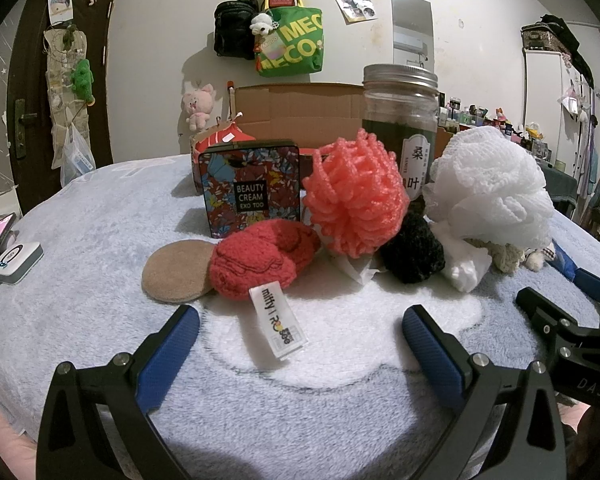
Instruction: Organize soft objects
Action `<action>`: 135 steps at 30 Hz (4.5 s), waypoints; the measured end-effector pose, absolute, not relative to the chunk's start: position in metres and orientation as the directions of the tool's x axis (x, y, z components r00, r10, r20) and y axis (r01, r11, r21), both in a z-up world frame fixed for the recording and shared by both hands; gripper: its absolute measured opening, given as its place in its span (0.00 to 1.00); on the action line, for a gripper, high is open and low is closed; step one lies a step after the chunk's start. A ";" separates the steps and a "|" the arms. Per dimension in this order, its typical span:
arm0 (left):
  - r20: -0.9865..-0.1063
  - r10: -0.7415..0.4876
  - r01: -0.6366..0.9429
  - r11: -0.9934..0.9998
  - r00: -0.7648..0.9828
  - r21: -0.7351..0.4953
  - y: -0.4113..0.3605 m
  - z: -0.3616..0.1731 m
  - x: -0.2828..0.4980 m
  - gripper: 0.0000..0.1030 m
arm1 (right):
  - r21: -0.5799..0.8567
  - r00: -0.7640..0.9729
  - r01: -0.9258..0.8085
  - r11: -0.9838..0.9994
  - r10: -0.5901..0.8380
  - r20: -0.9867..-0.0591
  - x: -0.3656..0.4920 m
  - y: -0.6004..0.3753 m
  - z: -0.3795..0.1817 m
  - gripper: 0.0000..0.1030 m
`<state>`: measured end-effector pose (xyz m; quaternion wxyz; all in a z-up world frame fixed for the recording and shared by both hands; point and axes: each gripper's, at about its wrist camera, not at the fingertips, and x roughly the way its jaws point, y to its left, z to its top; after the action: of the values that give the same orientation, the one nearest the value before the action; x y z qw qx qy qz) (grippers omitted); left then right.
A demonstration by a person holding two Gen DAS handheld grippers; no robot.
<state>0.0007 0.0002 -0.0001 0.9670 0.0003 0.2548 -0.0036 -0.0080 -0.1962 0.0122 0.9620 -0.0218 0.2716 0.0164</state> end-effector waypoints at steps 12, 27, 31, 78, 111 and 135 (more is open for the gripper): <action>-0.494 -0.007 0.007 1.000 0.869 -0.002 0.000 0.000 0.001 1.00 | -0.033 0.852 -0.044 0.999 0.020 -0.523 -0.008 -0.196 0.012 1.00; -0.509 -0.038 0.040 0.999 0.860 -0.008 0.007 -0.003 0.000 1.00 | -0.030 0.845 -0.070 0.997 0.044 -0.534 -0.009 -0.199 0.016 1.00; -0.509 -0.056 0.051 0.998 0.859 -0.024 0.022 0.010 0.000 1.00 | -0.028 0.840 -0.096 0.995 0.066 -0.539 -0.012 -0.201 0.023 1.00; -0.690 -0.026 0.161 0.978 0.724 0.132 0.098 0.026 0.058 0.93 | -0.026 0.762 -0.149 0.988 0.098 -0.641 0.038 -0.277 0.028 0.80; -0.577 -0.273 0.299 0.953 0.770 -0.052 0.062 0.073 0.035 0.23 | 0.165 0.767 -0.351 0.922 0.384 -0.513 0.030 -0.226 0.086 0.22; -0.578 -0.281 0.339 0.941 0.766 -0.009 0.067 0.124 0.108 0.23 | 0.142 0.761 -0.383 0.913 0.400 -0.511 0.104 -0.230 0.127 0.22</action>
<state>0.1080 0.0671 0.1244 0.9385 0.0479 0.2996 -0.1651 0.1037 -0.2296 0.1271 0.9382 0.0146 0.2756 0.2086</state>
